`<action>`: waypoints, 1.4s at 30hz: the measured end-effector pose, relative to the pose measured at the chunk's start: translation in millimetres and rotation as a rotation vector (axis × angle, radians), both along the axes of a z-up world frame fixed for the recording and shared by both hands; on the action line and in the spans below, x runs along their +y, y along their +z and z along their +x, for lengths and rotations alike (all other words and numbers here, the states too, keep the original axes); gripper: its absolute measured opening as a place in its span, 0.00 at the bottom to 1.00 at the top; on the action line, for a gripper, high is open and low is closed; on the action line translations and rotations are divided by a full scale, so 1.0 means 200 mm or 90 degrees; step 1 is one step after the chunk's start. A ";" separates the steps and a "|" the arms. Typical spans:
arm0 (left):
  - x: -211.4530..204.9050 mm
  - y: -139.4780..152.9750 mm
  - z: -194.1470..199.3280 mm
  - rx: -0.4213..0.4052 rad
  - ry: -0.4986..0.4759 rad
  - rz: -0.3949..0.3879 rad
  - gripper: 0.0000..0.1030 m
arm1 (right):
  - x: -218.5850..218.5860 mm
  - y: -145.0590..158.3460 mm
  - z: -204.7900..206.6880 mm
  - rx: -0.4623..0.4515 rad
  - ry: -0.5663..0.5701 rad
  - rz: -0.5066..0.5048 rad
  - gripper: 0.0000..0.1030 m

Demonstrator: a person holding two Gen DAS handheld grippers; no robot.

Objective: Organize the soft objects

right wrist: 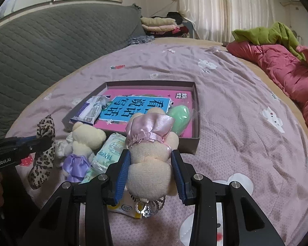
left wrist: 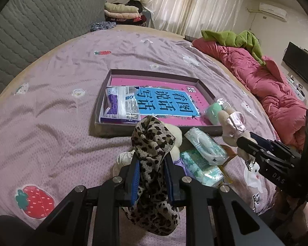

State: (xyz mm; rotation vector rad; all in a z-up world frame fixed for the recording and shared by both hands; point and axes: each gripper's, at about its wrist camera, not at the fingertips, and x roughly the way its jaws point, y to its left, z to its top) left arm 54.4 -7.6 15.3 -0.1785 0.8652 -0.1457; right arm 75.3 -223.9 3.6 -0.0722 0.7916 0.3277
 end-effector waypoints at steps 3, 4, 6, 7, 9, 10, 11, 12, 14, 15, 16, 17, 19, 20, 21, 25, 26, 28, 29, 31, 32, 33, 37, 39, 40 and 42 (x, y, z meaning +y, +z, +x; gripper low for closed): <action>-0.01 0.01 0.00 -0.001 -0.001 0.002 0.22 | 0.01 0.00 0.00 -0.002 0.005 0.001 0.41; -0.01 0.01 0.00 -0.001 -0.001 0.001 0.22 | 0.01 0.01 -0.01 -0.004 0.007 0.001 0.41; -0.01 0.01 0.00 -0.004 -0.001 0.001 0.22 | 0.02 0.01 -0.01 -0.007 0.009 0.002 0.41; -0.01 0.02 0.00 -0.006 -0.001 0.001 0.22 | 0.02 0.02 -0.01 -0.009 0.010 0.004 0.41; -0.01 0.03 0.01 -0.009 -0.001 -0.003 0.22 | 0.02 0.02 -0.01 -0.013 0.011 0.009 0.41; -0.01 0.04 0.01 -0.012 0.000 -0.004 0.22 | 0.03 0.03 -0.01 -0.015 0.011 0.013 0.41; -0.01 0.04 0.02 -0.014 0.000 -0.004 0.22 | 0.03 0.04 0.00 -0.016 0.012 0.020 0.41; -0.01 0.05 0.02 -0.015 -0.001 -0.005 0.22 | 0.03 0.04 0.00 -0.016 0.012 0.023 0.41; -0.02 0.06 0.03 -0.020 0.000 -0.005 0.22 | 0.05 0.05 0.01 -0.017 0.014 0.027 0.41; -0.02 0.07 0.03 -0.021 -0.001 -0.005 0.22 | 0.05 0.05 0.02 -0.017 0.016 0.028 0.41; -0.02 0.07 0.04 -0.022 -0.002 -0.003 0.22 | 0.06 0.05 0.03 -0.017 0.018 0.029 0.41; -0.02 0.08 0.05 -0.025 -0.001 0.000 0.22 | 0.07 0.05 0.03 -0.019 0.020 0.029 0.41; -0.02 0.08 0.06 -0.030 -0.001 0.005 0.22 | 0.10 0.06 0.05 -0.021 0.024 0.031 0.41; -0.02 0.09 0.06 -0.034 0.000 0.008 0.22 | 0.10 0.06 0.06 -0.023 0.026 0.032 0.41; -0.02 0.09 0.07 -0.037 0.001 0.008 0.22 | 0.11 0.07 0.06 -0.024 0.027 0.033 0.41; -0.01 0.11 0.10 -0.045 0.007 0.007 0.22 | 0.12 0.08 0.11 -0.031 0.026 0.038 0.41; -0.01 0.11 0.10 -0.045 0.008 0.006 0.22 | 0.12 0.09 0.13 -0.032 0.024 0.041 0.41; -0.01 0.11 0.12 -0.046 0.010 0.008 0.22 | 0.12 0.09 0.15 -0.028 0.019 0.046 0.41; -0.02 0.11 0.13 -0.046 0.011 0.009 0.22 | 0.12 0.09 0.17 -0.026 0.016 0.049 0.41; -0.02 0.11 0.15 -0.044 0.013 0.007 0.22 | 0.11 0.10 0.19 -0.026 0.012 0.053 0.41; -0.02 0.11 0.16 -0.044 0.013 0.007 0.22 | 0.11 0.10 0.20 -0.028 0.011 0.057 0.41; -0.02 0.11 0.17 -0.044 0.014 0.008 0.22 | 0.11 0.11 0.21 -0.032 0.009 0.056 0.41; -0.04 0.11 0.20 -0.043 0.015 0.006 0.22 | 0.10 0.12 0.24 -0.038 0.003 0.058 0.41; -0.05 0.11 0.21 -0.047 0.012 0.010 0.22 | 0.11 0.13 0.24 -0.048 0.003 0.044 0.41; -0.06 0.11 0.21 -0.048 0.010 0.011 0.22 | 0.11 0.14 0.24 -0.050 0.004 0.044 0.41; -0.07 0.10 0.22 -0.046 0.008 0.014 0.22 | 0.10 0.14 0.25 -0.050 0.004 0.050 0.41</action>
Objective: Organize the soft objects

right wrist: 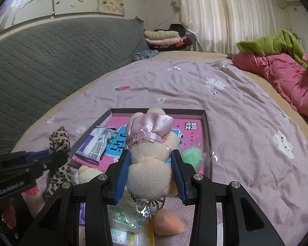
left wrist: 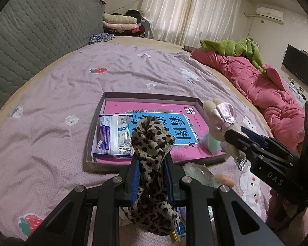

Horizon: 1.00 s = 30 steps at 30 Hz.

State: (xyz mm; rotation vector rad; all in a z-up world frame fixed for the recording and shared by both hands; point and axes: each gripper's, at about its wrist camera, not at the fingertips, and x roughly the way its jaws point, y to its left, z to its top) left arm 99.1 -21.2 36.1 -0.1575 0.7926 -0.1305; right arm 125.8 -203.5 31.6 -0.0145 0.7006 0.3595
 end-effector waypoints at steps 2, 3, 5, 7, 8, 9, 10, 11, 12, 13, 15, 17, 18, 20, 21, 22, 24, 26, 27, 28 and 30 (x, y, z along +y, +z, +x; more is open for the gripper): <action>0.00 0.00 0.01 0.000 0.001 -0.003 0.22 | 0.00 0.00 0.01 0.002 -0.001 0.001 0.41; 0.01 0.00 0.02 0.001 0.002 -0.003 0.21 | -0.01 0.00 0.02 0.004 -0.003 0.002 0.41; 0.02 0.00 0.04 0.001 0.008 -0.002 0.22 | 0.00 0.00 0.03 0.005 -0.002 0.003 0.41; 0.03 0.00 0.07 0.002 0.015 -0.005 0.22 | 0.00 0.00 0.05 0.007 -0.002 0.005 0.41; 0.04 -0.01 0.09 0.003 0.018 -0.007 0.22 | 0.00 0.00 0.06 0.008 -0.002 0.007 0.41; 0.04 -0.01 0.10 0.005 0.020 -0.009 0.22 | 0.00 0.00 0.06 0.007 -0.002 0.008 0.41; 0.05 -0.01 0.11 0.004 0.023 -0.011 0.22 | 0.00 0.00 0.07 0.008 0.000 0.007 0.41; 0.04 0.00 0.13 0.006 0.023 -0.012 0.22 | 0.01 0.00 0.08 0.009 0.001 0.007 0.41; 0.04 0.00 0.14 0.006 0.023 -0.012 0.22 | 0.01 0.00 0.09 0.010 0.002 0.009 0.41; 0.04 0.00 0.16 0.005 0.021 -0.012 0.22 | 0.02 0.00 0.10 0.011 0.002 0.011 0.41; 0.03 0.00 0.18 0.004 0.017 -0.010 0.22 | 0.02 0.00 0.11 0.009 0.006 0.013 0.41; 0.02 0.01 0.20 0.001 0.013 -0.005 0.22 | 0.03 0.01 0.12 0.008 0.007 0.016 0.41; 0.01 0.01 0.21 0.001 0.011 -0.004 0.22 | 0.03 0.01 0.13 0.009 0.008 0.017 0.41; 0.02 0.01 0.24 0.000 0.011 -0.003 0.22 | 0.03 0.00 0.14 0.010 0.007 0.021 0.41; 0.02 0.00 0.25 0.001 0.012 -0.003 0.22 | 0.03 0.00 0.15 0.011 0.006 0.022 0.41; 0.02 0.00 0.26 0.001 0.014 -0.004 0.22 | 0.03 0.00 0.15 0.012 0.006 0.023 0.41; 0.03 0.00 0.29 0.000 0.018 -0.002 0.22 | 0.04 0.00 0.16 0.014 0.006 0.024 0.41; 0.04 0.00 0.31 -0.002 0.023 -0.003 0.22 | 0.04 0.00 0.17 0.013 0.005 0.027 0.41; 0.04 0.01 0.32 -0.003 0.024 -0.003 0.22 | 0.04 -0.01 0.18 0.013 0.005 0.027 0.41; 0.04 0.01 0.34 -0.005 0.026 -0.004 0.22 | 0.04 -0.01 0.18 0.013 0.003 0.027 0.41; 0.05 0.02 0.36 -0.011 0.029 -0.005 0.22 | 0.04 -0.01 0.19 0.011 0.004 0.025 0.41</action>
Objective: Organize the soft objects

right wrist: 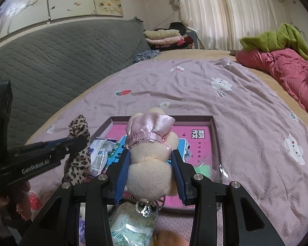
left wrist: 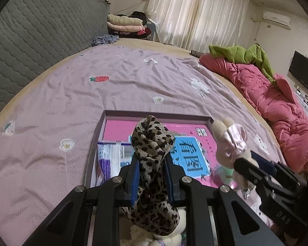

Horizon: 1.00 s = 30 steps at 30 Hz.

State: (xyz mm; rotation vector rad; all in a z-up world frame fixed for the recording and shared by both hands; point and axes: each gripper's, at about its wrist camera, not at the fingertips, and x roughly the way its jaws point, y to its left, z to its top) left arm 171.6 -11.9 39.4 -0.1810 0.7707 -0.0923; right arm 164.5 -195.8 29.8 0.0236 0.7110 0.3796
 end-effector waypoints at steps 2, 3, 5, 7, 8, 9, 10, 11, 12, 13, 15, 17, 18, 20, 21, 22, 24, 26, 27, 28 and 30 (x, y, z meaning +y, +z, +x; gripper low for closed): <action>0.00 0.00 0.03 -0.005 0.000 0.000 0.21 | 0.01 -0.01 0.02 -0.005 0.000 -0.008 0.41; 0.00 0.00 0.05 -0.006 0.001 0.000 0.22 | 0.01 -0.01 0.03 -0.006 -0.002 -0.012 0.41; 0.00 -0.01 0.09 -0.004 0.002 -0.006 0.22 | 0.00 -0.02 0.05 0.000 -0.005 -0.007 0.41; -0.01 -0.02 0.11 -0.006 0.004 -0.006 0.22 | 0.00 -0.03 0.07 0.005 -0.007 -0.007 0.41; -0.02 -0.03 0.14 -0.003 0.005 -0.002 0.22 | 0.00 -0.04 0.07 0.007 -0.006 -0.006 0.41; -0.02 -0.04 0.15 0.000 0.004 -0.001 0.22 | 0.00 -0.04 0.08 0.008 -0.006 -0.006 0.41; -0.02 -0.06 0.17 0.003 0.003 -0.001 0.22 | 0.00 -0.04 0.08 0.007 -0.006 -0.007 0.41; -0.03 -0.07 0.19 0.006 0.003 0.003 0.22 | 0.01 -0.04 0.09 0.006 -0.007 -0.010 0.41; -0.04 -0.08 0.20 0.009 0.002 0.005 0.22 | 0.01 -0.04 0.09 0.007 -0.007 -0.010 0.41; -0.04 -0.10 0.21 0.013 0.000 0.007 0.22 | 0.01 -0.05 0.09 0.007 -0.008 -0.011 0.41; -0.06 -0.13 0.23 0.024 -0.006 0.009 0.22 | 0.01 -0.06 0.10 0.010 -0.008 -0.014 0.41; -0.07 -0.16 0.24 0.033 -0.013 0.017 0.22 | 0.01 -0.06 0.11 0.013 -0.010 -0.015 0.41; -0.08 -0.17 0.24 0.036 -0.018 0.019 0.22 | 0.01 -0.07 0.11 0.015 -0.010 -0.015 0.41; -0.09 -0.20 0.25 0.043 -0.027 0.022 0.22 | 0.01 -0.08 0.12 0.019 -0.013 -0.015 0.41; -0.09 -0.21 0.25 0.047 -0.030 0.023 0.22 | 0.01 -0.08 0.12 0.021 -0.015 -0.016 0.41; -0.09 -0.22 0.24 0.051 -0.030 0.021 0.22 | 0.01 -0.09 0.13 0.022 -0.015 -0.016 0.41; -0.09 -0.24 0.25 0.062 -0.033 0.016 0.22 | 0.01 -0.10 0.13 0.024 -0.016 -0.018 0.41; -0.09 -0.26 0.24 0.067 -0.035 0.017 0.22 | 0.02 -0.11 0.13 0.028 -0.017 -0.020 0.41; -0.09 -0.27 0.24 0.069 -0.036 0.017 0.22 | 0.02 -0.11 0.14 0.029 -0.016 -0.021 0.41; -0.09 -0.27 0.24 0.071 -0.036 0.017 0.22 | 0.03 -0.11 0.14 0.031 -0.015 -0.022 0.41; -0.08 -0.28 0.23 0.074 -0.037 0.012 0.22 | 0.04 -0.12 0.15 0.032 -0.012 -0.026 0.41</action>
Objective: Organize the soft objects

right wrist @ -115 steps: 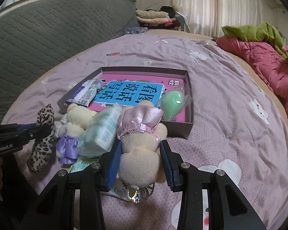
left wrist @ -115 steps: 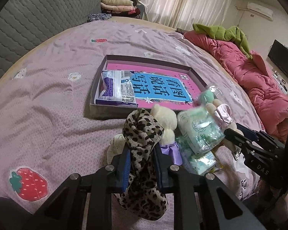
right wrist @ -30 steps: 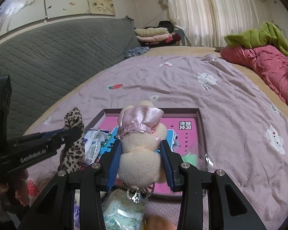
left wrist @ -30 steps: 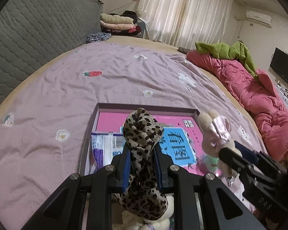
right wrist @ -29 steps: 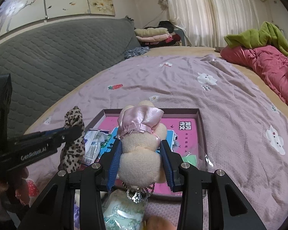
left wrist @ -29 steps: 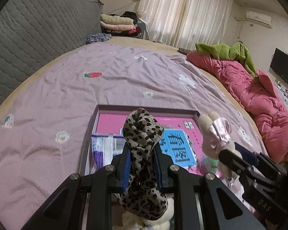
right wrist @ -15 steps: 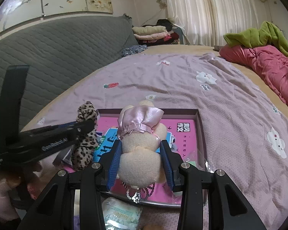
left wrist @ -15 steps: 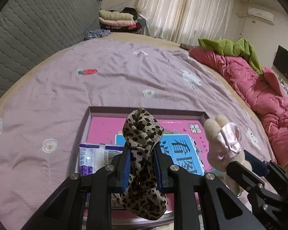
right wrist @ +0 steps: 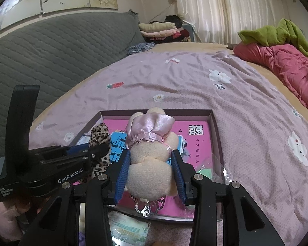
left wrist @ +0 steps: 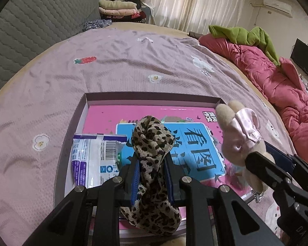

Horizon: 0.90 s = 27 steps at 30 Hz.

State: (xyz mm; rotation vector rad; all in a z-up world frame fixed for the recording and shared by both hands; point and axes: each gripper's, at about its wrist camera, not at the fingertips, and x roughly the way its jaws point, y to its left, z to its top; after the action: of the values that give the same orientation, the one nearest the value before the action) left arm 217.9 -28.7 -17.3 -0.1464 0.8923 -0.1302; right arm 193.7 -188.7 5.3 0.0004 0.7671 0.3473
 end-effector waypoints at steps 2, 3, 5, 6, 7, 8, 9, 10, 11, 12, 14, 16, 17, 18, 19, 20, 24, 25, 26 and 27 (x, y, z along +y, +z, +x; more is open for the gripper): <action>0.00 -0.01 -0.01 0.003 0.001 -0.003 0.22 | 0.02 -0.01 0.00 0.001 0.004 -0.006 0.41; 0.00 -0.01 -0.01 0.005 0.000 -0.006 0.22 | 0.02 -0.02 0.01 0.001 0.005 -0.011 0.41; 0.00 -0.02 -0.01 0.010 -0.002 -0.006 0.22 | 0.03 -0.03 0.01 0.002 0.006 -0.015 0.41; 0.00 -0.03 -0.02 0.010 -0.003 -0.006 0.22 | 0.03 -0.04 0.01 0.005 0.005 -0.015 0.41; 0.00 -0.03 -0.02 0.012 -0.005 -0.005 0.22 | 0.03 -0.04 0.02 0.007 0.004 -0.016 0.41; 0.00 -0.04 -0.02 0.014 -0.006 -0.006 0.22 | 0.03 -0.05 0.02 0.011 0.003 -0.016 0.41; 0.00 -0.04 -0.02 0.017 -0.006 -0.006 0.22 | 0.03 -0.06 0.03 0.015 0.003 -0.014 0.41; 0.00 -0.05 -0.02 0.018 -0.006 -0.007 0.22 | 0.04 -0.07 0.03 0.021 0.003 -0.012 0.41; 0.00 -0.05 -0.02 0.019 -0.007 -0.007 0.22 | 0.04 -0.08 0.03 0.024 0.004 -0.014 0.41; -0.01 -0.05 -0.02 0.020 -0.008 -0.007 0.22 | 0.05 -0.09 0.04 0.028 0.004 -0.015 0.41; -0.01 -0.05 -0.01 0.022 -0.010 -0.008 0.22 | 0.06 -0.10 0.04 0.033 0.007 -0.018 0.41; -0.01 -0.06 -0.01 0.023 -0.012 -0.008 0.22 | 0.07 -0.12 0.05 0.038 0.008 -0.025 0.41; -0.01 -0.06 -0.01 0.023 -0.014 -0.008 0.22 | 0.07 -0.13 0.05 0.044 0.008 -0.032 0.41; -0.01 -0.06 -0.01 0.023 -0.015 -0.008 0.22 | 0.07 -0.14 0.05 0.049 0.007 -0.035 0.41; -0.02 -0.06 -0.01 0.023 -0.016 -0.007 0.22 | 0.07 -0.15 0.06 0.055 0.006 -0.033 0.41; -0.02 -0.06 -0.01 0.023 -0.015 -0.007 0.22 | 0.06 -0.16 0.06 0.064 0.005 -0.028 0.41; -0.01 -0.07 -0.01 0.026 -0.014 -0.012 0.22 | 0.05 -0.18 0.07 0.073 0.000 -0.028 0.41; -0.01 -0.07 -0.01 0.026 -0.015 -0.011 0.22 | 0.05 -0.18 0.07 0.076 0.001 -0.027 0.41; -0.01 -0.07 -0.01 0.026 -0.016 -0.010 0.22 | 0.06 -0.19 0.07 0.081 0.001 -0.027 0.41; -0.01 -0.07 -0.02 0.027 -0.018 -0.009 0.22 | 0.06 -0.20 0.08 0.086 0.001 -0.030 0.41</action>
State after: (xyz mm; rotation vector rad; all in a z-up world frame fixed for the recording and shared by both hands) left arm 214.9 -31.2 -31.5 -0.1508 0.9354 -0.1603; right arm 208.8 -176.5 -34.5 -0.0207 0.9081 0.3334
